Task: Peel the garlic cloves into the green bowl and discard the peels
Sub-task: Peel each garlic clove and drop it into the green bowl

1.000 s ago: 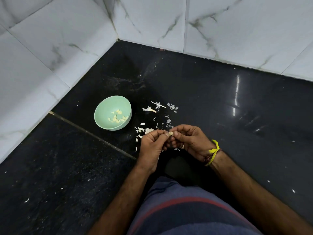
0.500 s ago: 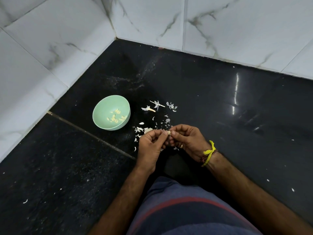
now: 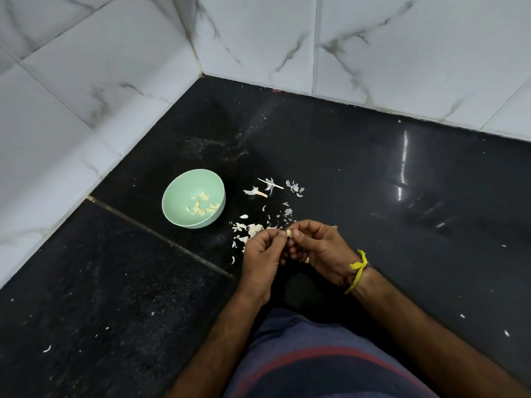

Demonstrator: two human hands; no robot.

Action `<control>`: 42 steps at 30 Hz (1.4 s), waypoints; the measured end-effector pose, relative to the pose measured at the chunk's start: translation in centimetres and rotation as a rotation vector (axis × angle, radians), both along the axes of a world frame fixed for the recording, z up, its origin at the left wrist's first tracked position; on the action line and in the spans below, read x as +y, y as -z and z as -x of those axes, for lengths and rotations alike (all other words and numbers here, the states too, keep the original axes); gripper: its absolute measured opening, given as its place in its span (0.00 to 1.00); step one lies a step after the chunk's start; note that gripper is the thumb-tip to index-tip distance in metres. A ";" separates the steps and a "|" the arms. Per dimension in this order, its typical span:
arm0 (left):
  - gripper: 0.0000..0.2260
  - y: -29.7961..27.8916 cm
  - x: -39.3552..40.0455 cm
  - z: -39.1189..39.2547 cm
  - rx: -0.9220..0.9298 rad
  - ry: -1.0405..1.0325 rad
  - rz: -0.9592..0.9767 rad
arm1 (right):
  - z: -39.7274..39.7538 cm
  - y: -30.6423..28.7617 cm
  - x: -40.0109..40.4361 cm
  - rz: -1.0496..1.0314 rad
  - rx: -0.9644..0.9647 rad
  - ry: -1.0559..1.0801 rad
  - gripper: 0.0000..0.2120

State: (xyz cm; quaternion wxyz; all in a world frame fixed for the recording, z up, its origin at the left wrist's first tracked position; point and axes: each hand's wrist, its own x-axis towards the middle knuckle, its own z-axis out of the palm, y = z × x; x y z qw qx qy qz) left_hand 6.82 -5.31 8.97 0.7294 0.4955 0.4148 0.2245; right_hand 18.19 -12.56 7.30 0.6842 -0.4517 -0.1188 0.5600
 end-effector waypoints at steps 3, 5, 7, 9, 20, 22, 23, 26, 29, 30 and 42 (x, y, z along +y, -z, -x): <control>0.07 0.7 0.7 0.4 0.118 -0.032 -0.174 | 0.6 -0.4 0.5 0.055 -0.365 0.082 0.02; 0.08 1.2 1.1 0.7 0.196 -0.015 -0.273 | 0.9 -0.6 0.9 0.087 -0.576 0.126 0.04; 0.07 1.6 1.1 0.8 0.224 -0.011 -0.323 | 1.1 -0.7 1.0 0.106 -0.719 0.152 0.07; 0.08 1.7 1.1 0.7 0.246 -0.026 -0.365 | 1.3 -0.5 0.8 0.134 -0.883 0.166 0.08; 0.11 2.3 1.1 0.9 0.390 0.021 -0.626 | 1.4 -0.8 0.9 0.230 -0.593 0.141 0.03; 0.09 2.3 1.1 0.8 0.410 0.048 -0.658 | 1.1 -0.4 0.9 0.259 -0.655 0.104 0.02; 0.08 2.2 1.0 0.7 0.414 0.063 -0.668 | 1.0 -0.2 1.0 0.264 -0.656 0.088 0.02; 0.05 1.8 1.0 0.5 0.427 0.111 -0.681 | 0.6 0.4 0.9 0.268 -0.566 0.089 0.05; 0.09 1.8 0.7 0.5 0.436 0.183 -0.670 | 0.5 0.3 0.8 0.255 -0.452 0.132 0.07; 0.10 1.8 0.7 0.5 0.440 0.206 -0.667 | 0.5 0.2 0.8 0.246 -0.406 0.148 0.07; 0.08 1.5 1.1 0.6 0.271 0.120 -0.842 | 0.4 -0.3 0.7 0.220 -0.288 0.219 0.05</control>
